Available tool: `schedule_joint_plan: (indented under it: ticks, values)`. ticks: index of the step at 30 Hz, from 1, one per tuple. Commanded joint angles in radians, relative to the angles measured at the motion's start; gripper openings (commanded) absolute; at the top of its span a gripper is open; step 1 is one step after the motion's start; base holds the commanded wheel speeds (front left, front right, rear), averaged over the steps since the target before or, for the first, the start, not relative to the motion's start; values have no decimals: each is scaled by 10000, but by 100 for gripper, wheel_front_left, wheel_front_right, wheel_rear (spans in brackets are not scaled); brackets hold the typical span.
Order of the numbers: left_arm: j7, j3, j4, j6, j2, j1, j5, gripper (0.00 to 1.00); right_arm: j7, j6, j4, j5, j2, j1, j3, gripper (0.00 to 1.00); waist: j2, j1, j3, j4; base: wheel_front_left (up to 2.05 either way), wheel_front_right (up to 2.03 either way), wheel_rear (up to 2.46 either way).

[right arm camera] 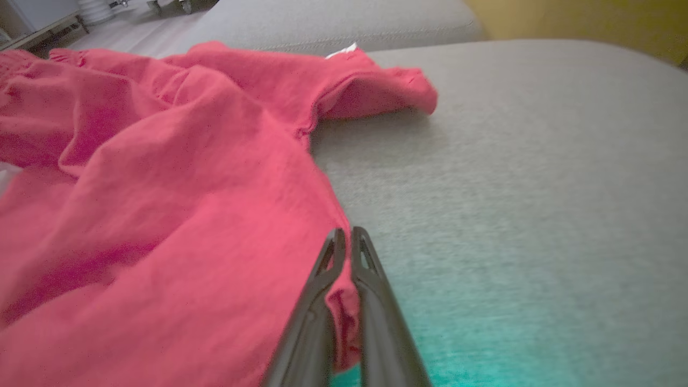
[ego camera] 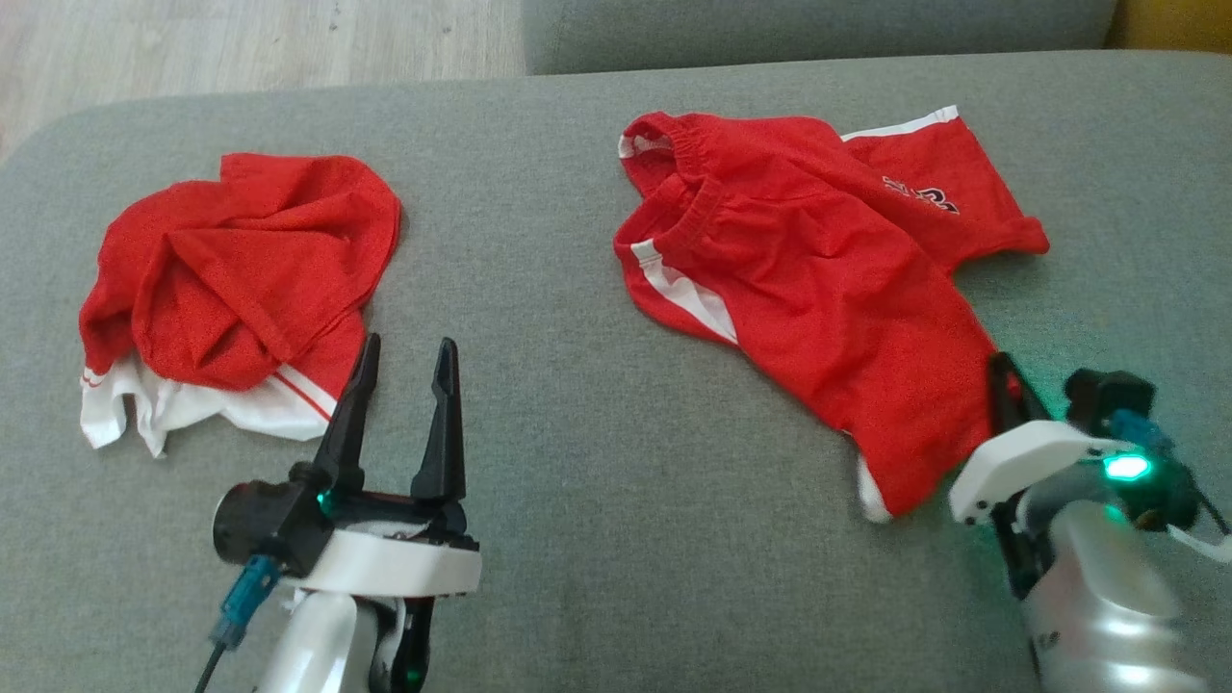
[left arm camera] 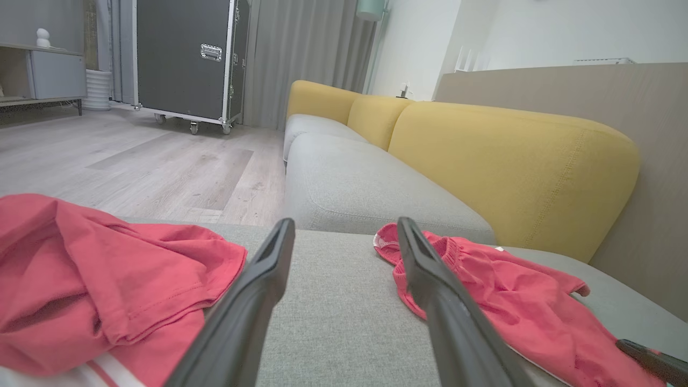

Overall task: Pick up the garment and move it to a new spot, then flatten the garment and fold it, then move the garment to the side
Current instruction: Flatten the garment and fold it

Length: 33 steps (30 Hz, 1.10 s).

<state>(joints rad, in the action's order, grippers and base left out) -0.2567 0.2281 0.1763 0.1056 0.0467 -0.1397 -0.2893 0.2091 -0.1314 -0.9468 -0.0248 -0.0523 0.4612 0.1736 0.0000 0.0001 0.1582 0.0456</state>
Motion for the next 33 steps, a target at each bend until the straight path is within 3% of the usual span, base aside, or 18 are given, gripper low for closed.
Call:
schedule_joint_plan:
  ticks: [1, 6, 14, 15, 16, 21, 28, 33]
  values:
    - [-51, -252, -331, -20, 35, -333, -43, 100, 140, 7, 306, -193, 19, 340, -77, 0, 0, -1, -34, -4, 0, 0, 0]
    - [-51, -213, -350, -66, 35, -336, -115, 100, -81, 7, 855, -1330, -278, 758, 894, 0, 0, -1, -128, 9, 0, 0, 0]
    - [-51, -92, -439, -51, 35, -556, -220, 100, -1300, 7, 1281, -2426, -1492, 1892, 900, 0, 0, -1, 87, 259, 0, 0, 0]
    - [-51, -76, -444, -49, 35, -575, -231, 100, -1444, 7, 1160, -2449, -1625, 2021, 885, 16, 0, -1, 124, 287, 0, 0, 0]
    - [-51, -61, -448, -48, 35, -595, -238, 100, -1541, 7, 1041, -2481, -1762, 2152, 898, 98, 0, -1, 160, 310, 0, 0, 0]
    - [-51, -12, -447, -43, 35, -705, -259, 100, -1424, 7, 689, -2846, -2107, 2706, 1283, 100, 0, -1, 273, 400, 0, 0, 0]
    - [-51, -251, -487, -71, 35, -657, -126, 100, 275, 7, 1038, -2083, -860, 2681, 1295, 100, 0, -1, -50, 63, 0, 0, 0]
    - [-51, -480, -575, -45, 35, -562, -58, 100, 516, 7, 2592, -719, -127, 1660, 406, 100, 0, -1, -362, -464, 0, 0, 0]
